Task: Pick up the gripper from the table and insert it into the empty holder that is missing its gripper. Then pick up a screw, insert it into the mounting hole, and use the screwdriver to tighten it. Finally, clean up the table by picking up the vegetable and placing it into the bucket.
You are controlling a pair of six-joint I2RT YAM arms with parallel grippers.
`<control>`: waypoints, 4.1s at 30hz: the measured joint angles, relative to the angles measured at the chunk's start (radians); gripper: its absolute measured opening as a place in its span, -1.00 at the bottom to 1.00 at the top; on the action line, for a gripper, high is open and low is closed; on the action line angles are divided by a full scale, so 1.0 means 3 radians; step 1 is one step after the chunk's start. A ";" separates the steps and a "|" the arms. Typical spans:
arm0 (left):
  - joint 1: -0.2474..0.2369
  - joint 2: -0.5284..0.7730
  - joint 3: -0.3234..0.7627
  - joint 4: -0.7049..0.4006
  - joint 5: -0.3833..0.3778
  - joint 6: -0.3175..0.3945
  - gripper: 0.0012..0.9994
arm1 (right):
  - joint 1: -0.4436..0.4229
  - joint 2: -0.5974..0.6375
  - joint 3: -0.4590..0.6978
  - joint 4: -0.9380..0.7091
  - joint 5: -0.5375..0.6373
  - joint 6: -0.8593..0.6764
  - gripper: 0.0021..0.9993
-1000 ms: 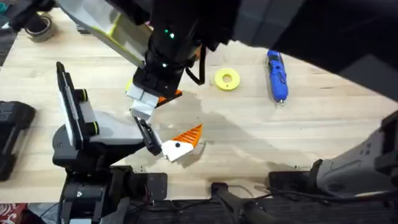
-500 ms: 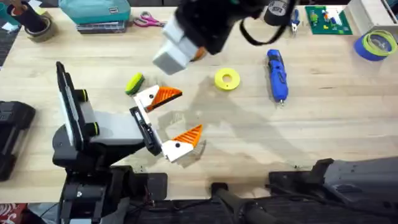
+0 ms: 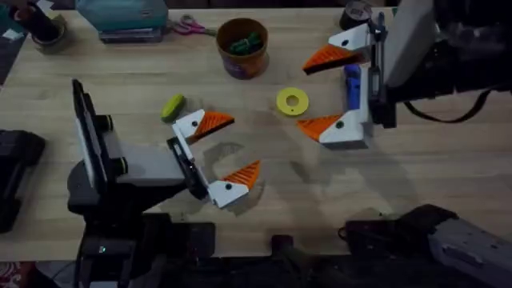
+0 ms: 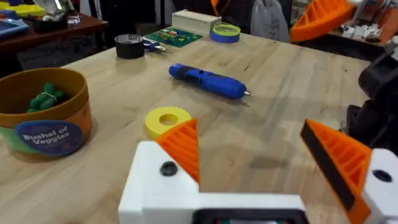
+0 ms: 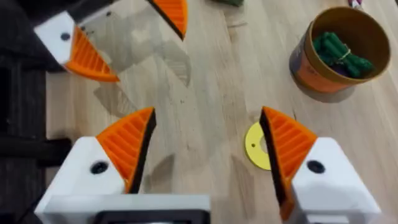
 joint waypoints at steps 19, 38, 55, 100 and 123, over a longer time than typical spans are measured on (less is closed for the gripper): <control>0.0000 0.0000 0.0000 -0.0001 0.0000 -0.0001 0.97 | -0.0394 0.0076 -0.0245 0.0034 -0.0422 -0.0937 0.99; 0.0000 0.0000 0.0000 -0.0001 0.0000 -0.0001 -0.08 | -0.0394 0.0076 -0.0245 0.0034 -0.0421 -0.0949 0.99; 0.0000 0.0000 0.0000 -0.0001 0.0000 0.0022 -0.97 | -0.0407 0.0075 0.0210 0.0037 0.1518 0.1780 0.99; 0.0000 0.0000 0.0000 -0.0001 0.0000 0.0022 -0.97 | -0.1084 0.2387 0.1321 -0.0558 0.2178 0.2346 0.99; 0.0000 0.0000 0.0000 -0.0001 0.0000 0.0022 -0.97 | -0.1204 0.2571 0.0819 0.0091 0.2084 0.2197 0.99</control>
